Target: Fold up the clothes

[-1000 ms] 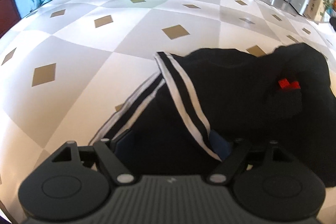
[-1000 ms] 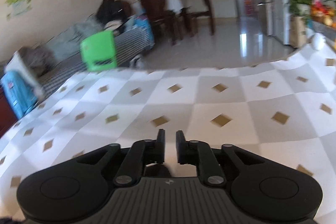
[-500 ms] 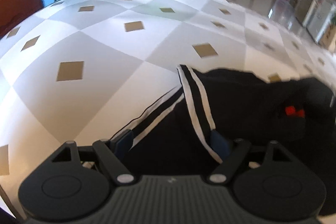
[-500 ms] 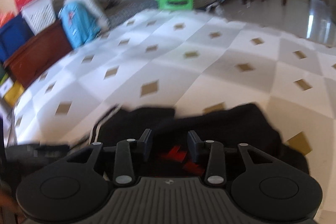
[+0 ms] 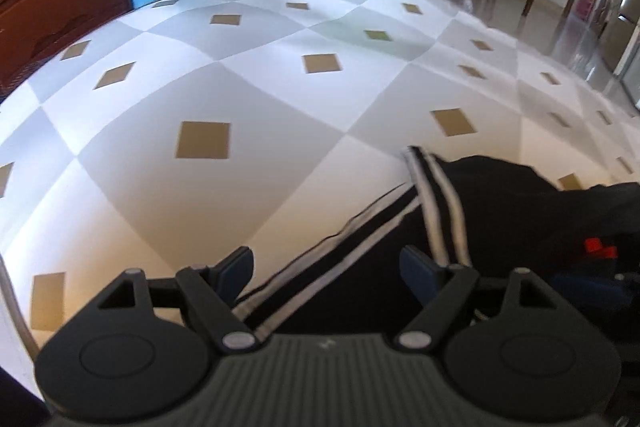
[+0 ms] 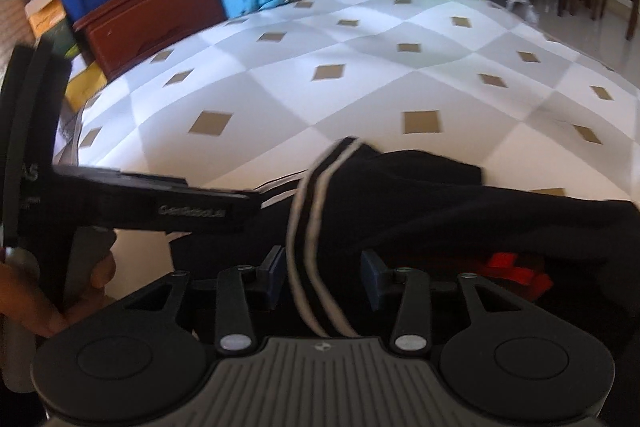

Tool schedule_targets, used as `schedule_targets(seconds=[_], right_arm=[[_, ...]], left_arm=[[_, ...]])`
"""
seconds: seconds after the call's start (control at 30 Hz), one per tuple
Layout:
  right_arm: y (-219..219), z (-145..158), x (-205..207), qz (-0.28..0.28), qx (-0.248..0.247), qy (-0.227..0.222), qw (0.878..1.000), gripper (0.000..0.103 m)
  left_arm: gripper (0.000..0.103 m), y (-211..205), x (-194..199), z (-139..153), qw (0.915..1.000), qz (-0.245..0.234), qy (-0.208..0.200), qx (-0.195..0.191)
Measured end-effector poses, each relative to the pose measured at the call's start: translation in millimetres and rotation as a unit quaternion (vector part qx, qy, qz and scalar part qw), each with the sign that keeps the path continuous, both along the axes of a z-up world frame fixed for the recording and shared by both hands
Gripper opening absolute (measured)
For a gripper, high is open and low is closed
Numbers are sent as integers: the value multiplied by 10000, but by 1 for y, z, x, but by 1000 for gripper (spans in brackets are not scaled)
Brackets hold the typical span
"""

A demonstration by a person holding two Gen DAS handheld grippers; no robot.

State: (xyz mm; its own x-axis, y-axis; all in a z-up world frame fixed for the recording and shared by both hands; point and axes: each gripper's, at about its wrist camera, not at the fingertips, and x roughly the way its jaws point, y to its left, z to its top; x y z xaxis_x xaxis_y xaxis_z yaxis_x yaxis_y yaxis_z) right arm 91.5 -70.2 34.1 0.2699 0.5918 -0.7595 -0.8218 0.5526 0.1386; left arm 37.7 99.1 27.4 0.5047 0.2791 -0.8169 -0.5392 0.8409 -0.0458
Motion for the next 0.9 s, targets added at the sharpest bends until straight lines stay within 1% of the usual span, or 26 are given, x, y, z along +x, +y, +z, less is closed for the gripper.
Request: schedule_targets(seconds=[0.1,0.23,0.37,0.43,0.47,0.5,0.53,0.6,0.7,0.83,0.9], right_arm=[[15,-13,-8,224,-255,-108,9994,43],[26,-30,-16,355,-664,-487,9960,45],[27,-36,-13,238,-789,-684,9942,36],[25,-33,-8,104,-742,-655,9950,23],[24,-31,-5,41,-688,-631,9956,20],[23,-28,-3,-22,-633,-608,9961,14],[21,-25,0,-85,-578,-584,9966,10],[19,-20,5,-211,-469,-537,9972,6],[15,-10,14,-407,-267,-459,9978,5],[10,0,23,-692,-131,-621,9956,4],[6,4,30,-857,-32,-568,9947,4]], left_arm=[[79,4,-1,-4,9999,24,105,-1],[79,5,-1,-9,9998,-42,172,-7],[80,1,1,-14,9994,-186,289,78],[81,-2,3,-18,9989,-254,356,138],[81,-5,3,-19,9987,-294,374,203],[81,-7,4,-19,9983,-339,401,262],[81,-9,5,-20,9978,-384,428,320],[81,-13,5,-21,9971,-434,466,410],[83,-16,6,-23,9964,-495,506,469],[84,-18,6,-23,9960,-525,519,507],[85,-18,6,-23,9960,-528,518,503]])
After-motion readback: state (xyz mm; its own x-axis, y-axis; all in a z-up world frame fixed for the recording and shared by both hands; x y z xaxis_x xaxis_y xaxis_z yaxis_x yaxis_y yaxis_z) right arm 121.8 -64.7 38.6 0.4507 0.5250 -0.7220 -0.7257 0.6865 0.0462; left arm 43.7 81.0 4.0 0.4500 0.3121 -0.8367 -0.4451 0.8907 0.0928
